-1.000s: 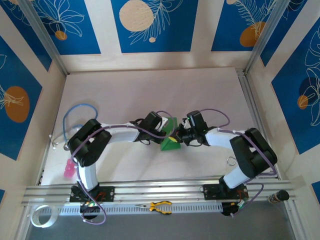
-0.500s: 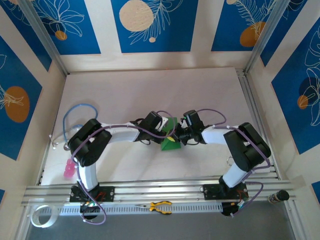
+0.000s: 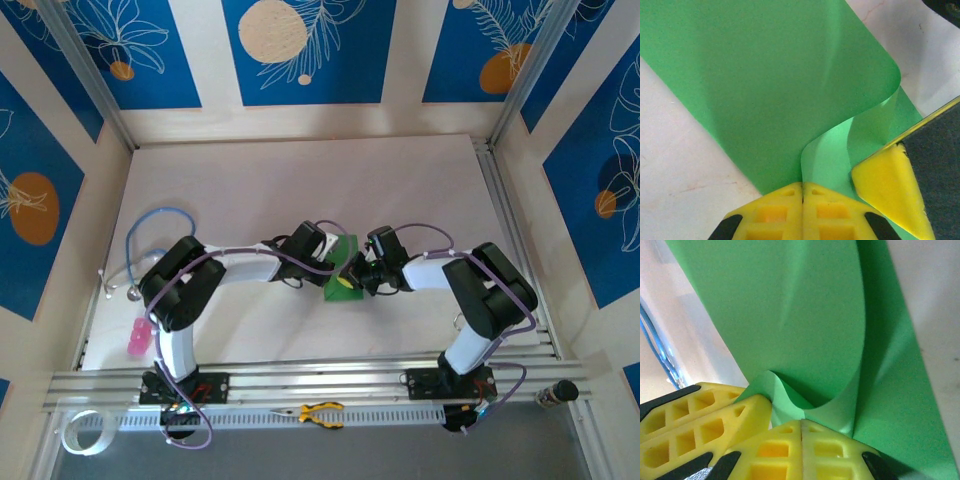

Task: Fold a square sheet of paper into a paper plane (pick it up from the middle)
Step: Fold the triangle a second time at the center of the table.

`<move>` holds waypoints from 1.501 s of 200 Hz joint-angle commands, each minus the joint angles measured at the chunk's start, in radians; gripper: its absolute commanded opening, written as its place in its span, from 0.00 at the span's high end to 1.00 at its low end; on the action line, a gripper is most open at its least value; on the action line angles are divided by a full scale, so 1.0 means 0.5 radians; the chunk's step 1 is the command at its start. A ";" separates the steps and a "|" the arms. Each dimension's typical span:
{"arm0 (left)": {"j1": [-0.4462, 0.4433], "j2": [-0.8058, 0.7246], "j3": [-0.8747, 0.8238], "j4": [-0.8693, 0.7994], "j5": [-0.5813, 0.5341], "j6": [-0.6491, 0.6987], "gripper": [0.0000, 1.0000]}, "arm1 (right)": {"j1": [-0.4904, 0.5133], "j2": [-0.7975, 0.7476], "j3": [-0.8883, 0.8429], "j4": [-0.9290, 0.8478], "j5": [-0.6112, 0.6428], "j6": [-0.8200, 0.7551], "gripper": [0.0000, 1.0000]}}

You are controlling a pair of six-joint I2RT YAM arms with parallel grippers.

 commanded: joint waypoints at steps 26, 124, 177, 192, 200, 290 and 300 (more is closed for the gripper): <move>0.014 0.075 0.012 -0.123 0.021 0.035 1.00 | -0.031 -0.127 0.066 -0.109 0.054 -0.083 1.00; 0.016 0.072 0.001 -0.121 0.017 0.031 1.00 | -0.125 0.056 0.018 -0.194 0.222 -0.092 1.00; 0.014 0.067 0.003 -0.135 0.016 0.031 1.00 | -0.182 -0.093 0.135 -0.276 0.088 -0.200 1.00; 0.015 0.068 0.003 -0.129 0.021 0.032 1.00 | -0.212 -0.108 0.142 -0.235 0.036 -0.208 1.00; 0.014 0.067 0.005 -0.132 0.023 0.031 1.00 | -0.223 -0.100 0.146 -0.235 0.037 -0.220 1.00; 0.015 0.062 0.000 -0.135 0.029 0.026 1.00 | -0.258 -0.027 0.109 -0.450 0.363 -0.255 1.00; 0.015 0.062 -0.001 -0.135 0.032 0.024 1.00 | -0.253 -0.073 0.123 -0.451 0.370 -0.314 1.00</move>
